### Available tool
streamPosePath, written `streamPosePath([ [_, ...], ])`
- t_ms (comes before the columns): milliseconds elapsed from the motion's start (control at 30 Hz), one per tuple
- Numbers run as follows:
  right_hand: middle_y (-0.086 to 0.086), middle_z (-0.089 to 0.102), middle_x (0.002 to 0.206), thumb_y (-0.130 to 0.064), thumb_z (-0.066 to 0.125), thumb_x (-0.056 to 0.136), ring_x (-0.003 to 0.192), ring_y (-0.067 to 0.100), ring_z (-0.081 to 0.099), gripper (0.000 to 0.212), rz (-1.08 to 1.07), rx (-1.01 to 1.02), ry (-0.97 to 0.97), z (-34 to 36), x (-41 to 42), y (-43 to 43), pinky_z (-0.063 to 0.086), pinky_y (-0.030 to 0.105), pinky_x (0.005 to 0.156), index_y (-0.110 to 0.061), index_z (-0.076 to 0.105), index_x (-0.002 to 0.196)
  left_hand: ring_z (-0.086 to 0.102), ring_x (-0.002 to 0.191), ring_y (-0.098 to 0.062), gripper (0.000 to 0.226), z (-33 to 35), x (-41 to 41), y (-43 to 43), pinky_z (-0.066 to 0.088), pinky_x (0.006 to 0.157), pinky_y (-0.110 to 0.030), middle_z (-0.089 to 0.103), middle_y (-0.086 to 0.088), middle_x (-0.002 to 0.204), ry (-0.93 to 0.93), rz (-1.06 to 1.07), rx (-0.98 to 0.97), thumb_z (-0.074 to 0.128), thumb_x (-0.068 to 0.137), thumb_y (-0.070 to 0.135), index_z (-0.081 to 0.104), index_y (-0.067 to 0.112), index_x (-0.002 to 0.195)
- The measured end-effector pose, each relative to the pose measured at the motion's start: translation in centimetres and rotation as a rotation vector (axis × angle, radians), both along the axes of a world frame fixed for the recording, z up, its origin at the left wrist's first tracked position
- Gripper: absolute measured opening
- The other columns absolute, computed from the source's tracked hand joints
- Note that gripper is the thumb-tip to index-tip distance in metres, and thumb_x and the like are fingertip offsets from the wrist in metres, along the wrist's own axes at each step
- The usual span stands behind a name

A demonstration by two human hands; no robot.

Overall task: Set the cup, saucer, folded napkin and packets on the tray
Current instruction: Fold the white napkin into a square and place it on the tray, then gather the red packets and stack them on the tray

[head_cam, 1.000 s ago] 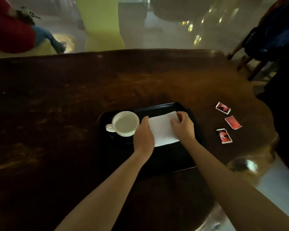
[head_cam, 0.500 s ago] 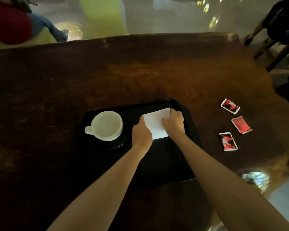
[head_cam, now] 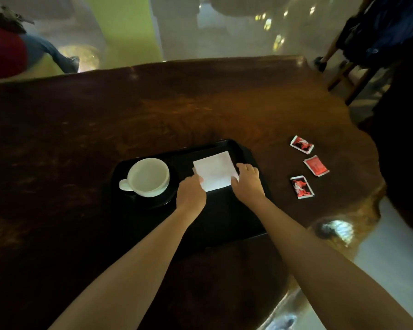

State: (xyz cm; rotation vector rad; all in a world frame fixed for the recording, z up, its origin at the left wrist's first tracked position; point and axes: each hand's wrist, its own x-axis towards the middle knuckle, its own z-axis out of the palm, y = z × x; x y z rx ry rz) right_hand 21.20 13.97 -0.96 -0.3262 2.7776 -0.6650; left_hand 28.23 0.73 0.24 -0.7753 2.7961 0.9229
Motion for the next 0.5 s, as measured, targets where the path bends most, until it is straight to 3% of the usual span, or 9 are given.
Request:
streamPosePath([
  [167, 0.015, 0.049, 0.135, -0.018, 0.051, 0.091, 0.127, 0.031, 0.04, 0.043, -0.033, 0.014, -0.027, 3.2, 2.7, 4.5, 0.035, 0.038, 0.104, -0.005, 0.045, 0.132, 0.059, 0.106, -0.025, 0.039, 1.2, 1.4, 2.4, 0.047, 0.082, -0.028, 0.062, -0.012, 0.119, 0.012, -0.224, 0.043, 0.038, 0.09, -0.002, 0.055, 0.01, 0.123],
  [300, 0.021, 0.057, 0.125, -0.02, 0.055, 0.088, 0.119, 0.034, 0.05, 0.04, -0.06, 0.096, -0.071, 4.4, 2.7, 8.3, 0.038, 0.038, 0.1, 0.0, 0.053, 0.123, 0.059, 0.107, -0.021, 0.033, 2.5, 1.4, 4.5, 0.043, 0.086, -0.024, 0.064, -0.009, 0.116, 0.032, -0.353, 0.087, 0.037, 0.093, 0.003, 0.06, 0.01, 0.116],
  [400, 0.02, 0.058, 0.124, -0.026, 0.053, 0.09, 0.118, 0.035, 0.051, 0.042, -0.053, 0.192, -0.087, 4.8, 1.9, 11.1, 0.036, 0.036, 0.099, -0.001, 0.053, 0.123, 0.061, 0.095, -0.022, 0.029, 3.6, 1.0, 6.0, 0.045, 0.08, -0.029, 0.062, -0.01, 0.093, 0.05, -0.379, 0.15, 0.035, 0.095, 0.011, 0.065, 0.008, 0.096],
  [500, 0.016, 0.057, 0.127, -0.031, 0.05, 0.092, 0.121, 0.034, 0.049, 0.042, -0.033, 0.246, -0.09, 4.8, -0.1, 14.3, 0.034, 0.038, 0.1, -0.004, 0.051, 0.125, 0.061, 0.099, -0.019, 0.03, 3.8, -0.6, 8.4, 0.047, 0.084, -0.03, 0.066, -0.005, 0.104, 0.071, -0.395, 0.171, 0.038, 0.097, 0.024, 0.063, 0.01, 0.107],
])
